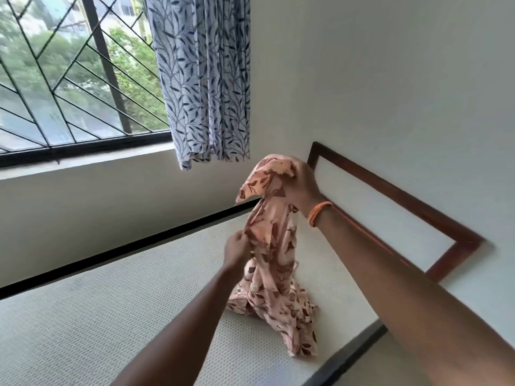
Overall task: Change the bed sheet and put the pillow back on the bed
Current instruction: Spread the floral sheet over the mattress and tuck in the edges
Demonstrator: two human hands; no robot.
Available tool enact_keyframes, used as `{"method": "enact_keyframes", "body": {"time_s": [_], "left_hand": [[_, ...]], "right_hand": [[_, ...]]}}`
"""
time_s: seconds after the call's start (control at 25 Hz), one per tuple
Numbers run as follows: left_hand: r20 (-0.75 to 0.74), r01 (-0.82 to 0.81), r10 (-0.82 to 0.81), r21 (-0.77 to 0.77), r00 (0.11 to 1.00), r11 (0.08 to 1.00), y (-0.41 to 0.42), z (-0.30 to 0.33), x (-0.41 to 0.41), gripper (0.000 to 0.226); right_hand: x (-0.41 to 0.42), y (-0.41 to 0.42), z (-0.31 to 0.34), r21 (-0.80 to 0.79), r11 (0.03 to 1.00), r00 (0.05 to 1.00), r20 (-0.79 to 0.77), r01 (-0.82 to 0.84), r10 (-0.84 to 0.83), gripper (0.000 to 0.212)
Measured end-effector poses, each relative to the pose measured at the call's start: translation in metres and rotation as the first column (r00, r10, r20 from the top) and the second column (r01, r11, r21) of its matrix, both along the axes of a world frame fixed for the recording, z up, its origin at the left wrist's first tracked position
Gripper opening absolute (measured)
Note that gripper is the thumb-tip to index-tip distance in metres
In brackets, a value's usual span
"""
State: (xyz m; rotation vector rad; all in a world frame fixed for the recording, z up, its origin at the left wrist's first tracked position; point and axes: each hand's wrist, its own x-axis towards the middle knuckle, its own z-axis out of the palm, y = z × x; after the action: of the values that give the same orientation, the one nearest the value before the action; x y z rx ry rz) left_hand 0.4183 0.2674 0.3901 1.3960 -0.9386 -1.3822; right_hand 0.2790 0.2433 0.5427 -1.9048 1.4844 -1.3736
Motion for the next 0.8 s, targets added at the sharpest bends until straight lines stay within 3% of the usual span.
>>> {"method": "enact_keyframes", "body": {"time_s": [0.04,0.12,0.16,0.2,0.24,0.28,0.36,0.44,0.48,0.6,0.72,0.8], "left_hand": [[-0.058,-0.082,0.08,-0.025,0.995,0.996,-0.01,0.008,0.006,0.026],[-0.097,-0.117,0.104,-0.139,0.99,0.983,-0.022,0.048,0.012,0.023],[-0.099,-0.041,0.017,-0.249,0.995,0.968,-0.027,0.076,0.009,0.022],[-0.047,0.062,-0.085,-0.359,0.995,0.931,-0.03,0.104,0.003,0.02],[0.072,0.184,-0.169,-0.435,0.983,0.881,-0.031,0.133,-0.004,0.017],[0.226,0.284,-0.195,-0.482,0.954,0.829,-0.032,0.157,-0.012,0.016],[0.48,0.325,-0.012,-0.575,0.877,0.751,-0.03,0.183,-0.017,0.022],[0.501,0.274,0.147,-0.67,0.853,0.69,-0.025,0.178,-0.011,0.038],[0.492,0.284,0.119,-0.664,0.862,0.692,-0.02,0.164,-0.008,0.048],[0.627,0.364,0.08,-0.546,0.775,0.755,-0.006,0.109,-0.02,0.074],[0.632,0.155,0.05,-0.264,0.773,0.952,-0.001,0.062,-0.031,0.025],[0.556,-0.004,-0.013,0.03,0.831,1.0,0.009,0.026,-0.016,0.019]], "right_hand": [[-0.015,0.001,-0.002,-0.005,1.0,0.995,-0.098,0.012,-0.012,0.023],[-0.035,0.011,-0.006,0.046,0.999,0.908,-0.419,-0.012,0.03,0.058],[-0.037,0.015,-0.009,0.116,0.992,0.841,-0.533,-0.038,0.094,0.085],[-0.033,0.019,-0.01,0.185,0.98,0.805,-0.571,-0.069,0.164,0.107],[-0.026,0.021,-0.009,0.215,0.971,0.815,-0.539,-0.107,0.21,0.117],[-0.02,0.02,-0.007,0.182,0.975,0.853,-0.482,-0.126,0.201,0.114],[-0.02,0.01,0.008,-0.009,0.993,0.927,-0.359,-0.115,0.104,0.074],[-0.031,0.007,0.031,-0.191,0.977,0.935,-0.353,-0.098,0.025,0.018],[-0.035,0.01,0.041,-0.238,0.965,0.92,-0.391,-0.111,0.01,0.005],[-0.031,0.022,0.047,-0.289,0.955,0.859,-0.502,-0.059,-0.098,0.015],[-0.03,0.024,0.041,-0.319,0.945,0.892,-0.405,0.069,-0.202,0.006],[-0.039,0.023,0.047,-0.331,0.926,0.917,-0.283,0.181,-0.28,0.011]]}}
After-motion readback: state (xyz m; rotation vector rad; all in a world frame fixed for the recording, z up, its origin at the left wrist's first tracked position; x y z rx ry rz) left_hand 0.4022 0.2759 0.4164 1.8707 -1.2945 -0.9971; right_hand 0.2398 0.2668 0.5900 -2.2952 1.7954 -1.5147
